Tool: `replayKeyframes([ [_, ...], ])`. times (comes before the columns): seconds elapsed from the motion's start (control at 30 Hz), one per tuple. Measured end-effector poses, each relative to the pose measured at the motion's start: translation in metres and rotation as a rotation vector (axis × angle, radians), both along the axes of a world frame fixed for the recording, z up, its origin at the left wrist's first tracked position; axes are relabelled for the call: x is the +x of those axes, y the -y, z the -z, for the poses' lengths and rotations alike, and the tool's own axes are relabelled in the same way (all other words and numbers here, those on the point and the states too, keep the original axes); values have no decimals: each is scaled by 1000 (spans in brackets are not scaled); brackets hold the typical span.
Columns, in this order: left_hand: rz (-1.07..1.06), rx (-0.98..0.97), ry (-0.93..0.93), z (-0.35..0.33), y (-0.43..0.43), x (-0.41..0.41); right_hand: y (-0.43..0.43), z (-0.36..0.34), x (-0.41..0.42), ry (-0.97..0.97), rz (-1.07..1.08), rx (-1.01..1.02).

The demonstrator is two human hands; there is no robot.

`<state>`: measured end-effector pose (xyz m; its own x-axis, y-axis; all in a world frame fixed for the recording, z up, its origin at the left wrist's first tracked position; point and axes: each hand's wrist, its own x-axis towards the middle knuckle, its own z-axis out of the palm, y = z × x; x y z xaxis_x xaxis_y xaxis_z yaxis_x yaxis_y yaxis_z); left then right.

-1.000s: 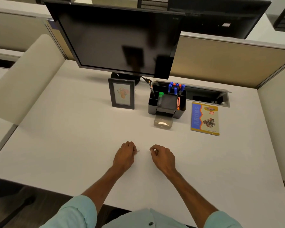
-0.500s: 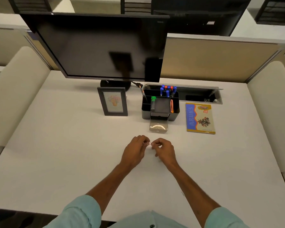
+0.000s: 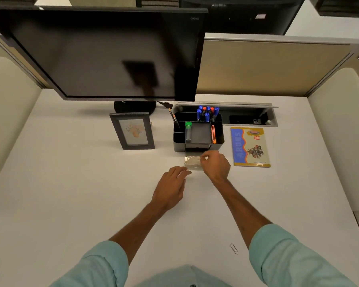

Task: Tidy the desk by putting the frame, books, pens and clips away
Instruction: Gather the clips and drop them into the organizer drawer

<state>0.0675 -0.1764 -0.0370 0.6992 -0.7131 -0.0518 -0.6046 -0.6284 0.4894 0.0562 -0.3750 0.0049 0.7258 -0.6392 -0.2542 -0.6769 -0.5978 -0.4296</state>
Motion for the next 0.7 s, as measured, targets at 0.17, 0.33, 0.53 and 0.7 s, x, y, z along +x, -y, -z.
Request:
replayKeyframes([
  [0.17, -10, 22, -36, 6, -2, 2, -4, 6, 8, -52, -35, -17],
  [0.33, -16, 32, -45, 6, -2, 2, -2, 6, 10, -86, -65, -34],
  [0.53, 4, 36, -37, 2, -1, -3, -6, 4, 2, -9, -57, -17],
  [0.7, 50, 30, -14, -3, 5, -15, -7, 2, -21, 69, 30, 54],
])
